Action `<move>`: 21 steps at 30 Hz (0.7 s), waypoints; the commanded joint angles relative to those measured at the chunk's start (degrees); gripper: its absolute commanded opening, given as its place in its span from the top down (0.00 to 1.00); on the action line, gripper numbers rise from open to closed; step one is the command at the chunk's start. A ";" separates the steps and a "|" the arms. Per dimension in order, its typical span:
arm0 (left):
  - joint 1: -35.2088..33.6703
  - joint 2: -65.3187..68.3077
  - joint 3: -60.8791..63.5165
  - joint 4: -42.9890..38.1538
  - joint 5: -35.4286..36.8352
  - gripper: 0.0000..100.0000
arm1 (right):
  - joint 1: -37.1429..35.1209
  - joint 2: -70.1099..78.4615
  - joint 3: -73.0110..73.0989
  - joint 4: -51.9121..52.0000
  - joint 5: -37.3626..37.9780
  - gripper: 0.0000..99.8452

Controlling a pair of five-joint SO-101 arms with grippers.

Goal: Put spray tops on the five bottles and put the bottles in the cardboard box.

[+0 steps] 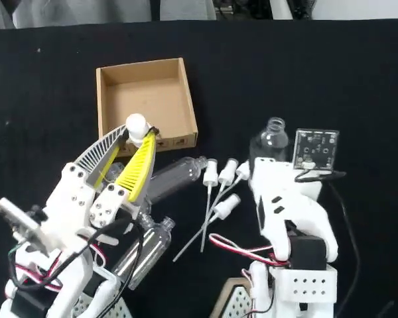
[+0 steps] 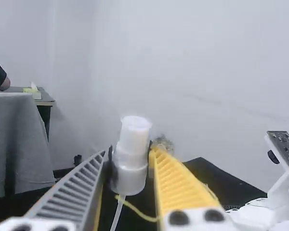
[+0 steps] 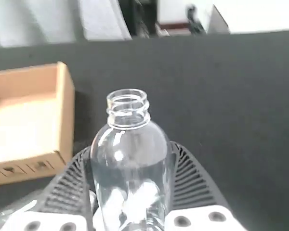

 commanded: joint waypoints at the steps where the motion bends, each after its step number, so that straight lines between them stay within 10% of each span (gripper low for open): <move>1: -0.75 -4.04 2.68 -4.75 0.79 0.97 | -6.07 -1.36 -1.01 -5.36 0.53 0.98; 21: -14.02 -3.25 2.86 -4.57 21.54 0.97 | -23.03 -1.27 1.19 -18.20 0.62 0.98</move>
